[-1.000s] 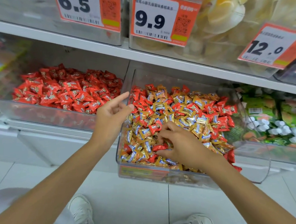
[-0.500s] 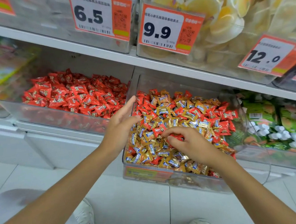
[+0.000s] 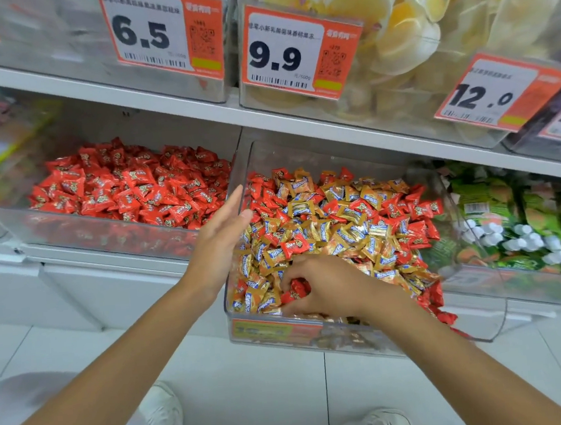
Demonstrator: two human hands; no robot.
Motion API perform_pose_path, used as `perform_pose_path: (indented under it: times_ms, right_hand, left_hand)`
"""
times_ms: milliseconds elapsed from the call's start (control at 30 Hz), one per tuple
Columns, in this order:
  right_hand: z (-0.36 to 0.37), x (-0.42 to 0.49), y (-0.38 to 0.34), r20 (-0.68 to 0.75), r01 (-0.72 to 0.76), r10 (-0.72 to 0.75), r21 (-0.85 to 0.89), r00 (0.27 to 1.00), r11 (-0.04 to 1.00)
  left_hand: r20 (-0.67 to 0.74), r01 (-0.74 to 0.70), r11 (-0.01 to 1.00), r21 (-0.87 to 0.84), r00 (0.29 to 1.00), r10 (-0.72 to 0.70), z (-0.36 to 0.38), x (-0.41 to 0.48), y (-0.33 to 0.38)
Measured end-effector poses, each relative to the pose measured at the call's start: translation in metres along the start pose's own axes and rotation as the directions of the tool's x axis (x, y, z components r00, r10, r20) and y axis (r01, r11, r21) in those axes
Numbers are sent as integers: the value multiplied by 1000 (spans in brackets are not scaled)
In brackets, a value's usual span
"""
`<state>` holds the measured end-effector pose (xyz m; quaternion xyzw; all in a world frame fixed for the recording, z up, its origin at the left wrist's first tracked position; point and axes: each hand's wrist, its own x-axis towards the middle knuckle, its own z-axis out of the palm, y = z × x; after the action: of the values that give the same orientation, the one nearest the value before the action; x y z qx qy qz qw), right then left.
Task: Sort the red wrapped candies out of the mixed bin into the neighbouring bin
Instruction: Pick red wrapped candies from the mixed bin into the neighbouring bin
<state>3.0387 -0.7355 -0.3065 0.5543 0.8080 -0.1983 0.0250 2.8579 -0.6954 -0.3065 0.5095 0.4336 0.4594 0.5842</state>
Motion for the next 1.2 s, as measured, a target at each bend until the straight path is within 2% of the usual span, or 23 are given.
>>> perform_pose_path:
  times_ms: [67, 167, 267, 300, 367, 467, 533, 567, 600, 633, 700, 767, 867, 900, 967, 1033, 1067, 1133, 1200]
  right_hand:
    - [-1, -2, 4, -66, -40, 57, 236, 996, 971]
    - [-6, -11, 12, -109, -68, 161, 583, 981, 810]
    - [-14, -15, 24, -240, -27, 271, 700, 932, 713]
    - [-17, -15, 27, -270, -37, 311, 698, 911, 715]
    - [-21, -11, 31, -325, -79, 340, 610, 883, 788]
    - [-24, -2, 19, -335, -121, 201, 244, 920, 962]
    - [-17, 9, 13, -244, -136, 123, -35, 962, 990]
    - [-14, 14, 11, -207, -138, 111, -121, 972, 983]
    - [-12, 17, 11, -197, -135, 107, -131, 974, 982]
    - [-13, 18, 12, -214, -124, 108, -64, 971, 990]
    - [-16, 16, 16, -280, -99, 158, 211, 947, 972]
    - [-20, 11, 19, -266, -77, 219, 458, 939, 886]
    - [-21, 7, 16, -148, -78, 231, 658, 962, 749]
    - [-21, 6, 15, -107, -82, 236, 738, 966, 670]
    - [-21, 6, 15, -43, -76, 257, 897, 965, 435]
    - [-21, 3, 19, -10, -41, 262, 981, 965, 188]
    - [-22, 1, 21, -5, -29, 262, 991, 965, 128]
    - [-20, -2, 26, -4, -33, 284, 992, 959, 125]
    - [-20, -3, 26, -12, -53, 314, 979, 949, 197]
  left_hand:
    - [0, -5, 1000, 9, 1000, 5, 0, 0, 1]
    - [6, -6, 1000, 9, 1000, 6, -1, 0, 1]
    - [2, -14, 1000, 10, 1000, 14, -2, 1, 0]
    - [-3, -16, 1000, 13, 1000, 16, -1, 1, 1]
    - [-5, -18, 1000, 12, 1000, 18, -1, 1, 1]
    - [3, -17, 1000, 10, 1000, 17, 1, 1, 2]
    - [6, -19, 1000, 8, 1000, 19, 1, 1, 2]
    - [7, -22, 1000, 7, 1000, 22, 1, 1, 2]
    - [6, -24, 1000, 8, 1000, 24, 0, 1, 2]
    - [6, -25, 1000, 8, 1000, 25, 1, 0, 2]
    - [2, -24, 1000, 16, 1000, 24, 0, 0, 3]
    - [0, -18, 1000, 14, 1000, 18, 0, 0, 3]
    - [-6, -16, 1000, 11, 1000, 17, 0, 0, 3]
    - [-7, -16, 1000, 11, 1000, 16, 0, 0, 3]
    - [-5, -15, 1000, 8, 1000, 15, 1, 0, 4]
    - [-3, -12, 1000, 6, 1000, 12, 1, 0, 4]
    - [-1, -10, 1000, 8, 1000, 10, 1, 0, 3]
    - [5, -10, 1000, 19, 1000, 10, 0, 0, 3]
    - [12, -14, 1000, 27, 1000, 14, 0, 1, 3]
